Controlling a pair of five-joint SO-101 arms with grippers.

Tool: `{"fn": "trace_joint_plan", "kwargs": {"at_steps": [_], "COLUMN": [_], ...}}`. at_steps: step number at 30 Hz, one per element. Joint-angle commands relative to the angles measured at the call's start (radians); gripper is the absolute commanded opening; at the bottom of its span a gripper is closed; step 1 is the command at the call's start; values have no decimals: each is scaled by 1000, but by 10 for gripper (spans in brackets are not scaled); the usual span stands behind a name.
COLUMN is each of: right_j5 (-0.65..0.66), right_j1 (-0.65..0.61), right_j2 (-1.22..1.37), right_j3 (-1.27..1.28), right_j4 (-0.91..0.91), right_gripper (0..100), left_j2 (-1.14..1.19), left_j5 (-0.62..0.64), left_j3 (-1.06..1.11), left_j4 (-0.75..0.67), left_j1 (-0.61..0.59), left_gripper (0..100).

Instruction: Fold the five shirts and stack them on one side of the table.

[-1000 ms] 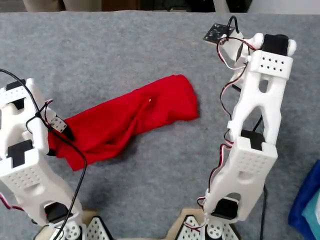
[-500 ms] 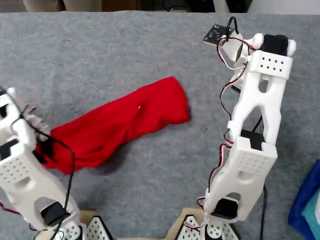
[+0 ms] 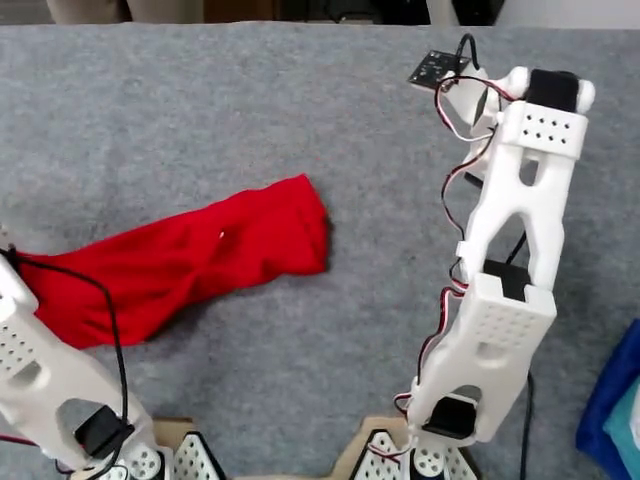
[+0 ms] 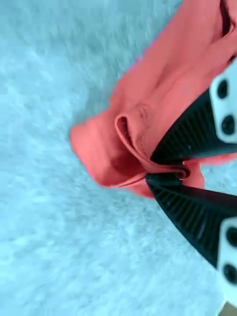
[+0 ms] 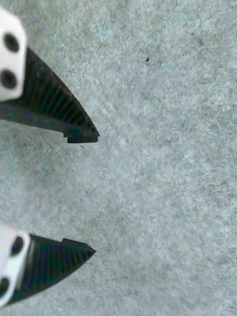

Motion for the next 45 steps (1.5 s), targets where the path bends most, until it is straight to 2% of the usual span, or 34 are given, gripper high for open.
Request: {"fn": "trace_joint_plan", "kwargs": {"at_steps": [1, 5, 9, 16, 21, 26, 32, 35, 38, 45], "right_j5": [5, -2, -15, -221, -336, -345, -342, -341, -341, -345], "right_j1": [27, 44, 74, 114, 128, 125, 150, 145, 143, 142], "right_j2": [-82, -77, -77, -76, -74, -77, -76, -76, -74, -74], "right_j3": [-1, 1, 18, 81, 93, 85, 91, 91, 93, 93], "right_j4": [15, 15, 15, -69, -146, -190, -224, -224, -224, -221], "right_gripper": [317, 317, 313, 97, 83, 82, 81, 81, 81, 81], "left_j2": [-113, -219, -285, -285, -219, -91, -25, -22, -25, -33], "left_j5": [8, 75, 141, 245, 253, 324, 333, 334, 338, 327], "left_j3": [-75, -84, -133, -333, -393, -399, -394, -399, -399, -414], "left_j4": [14, 12, 12, -37, -155, -198, -189, -137, -68, 11], "left_j1": [107, 302, 555, 945, 1102, 1188, 1247, 1249, 1220, 1008], "left_gripper": [19, 19, 19, 19, 19, 19, 21, 92, 227, 237]}}
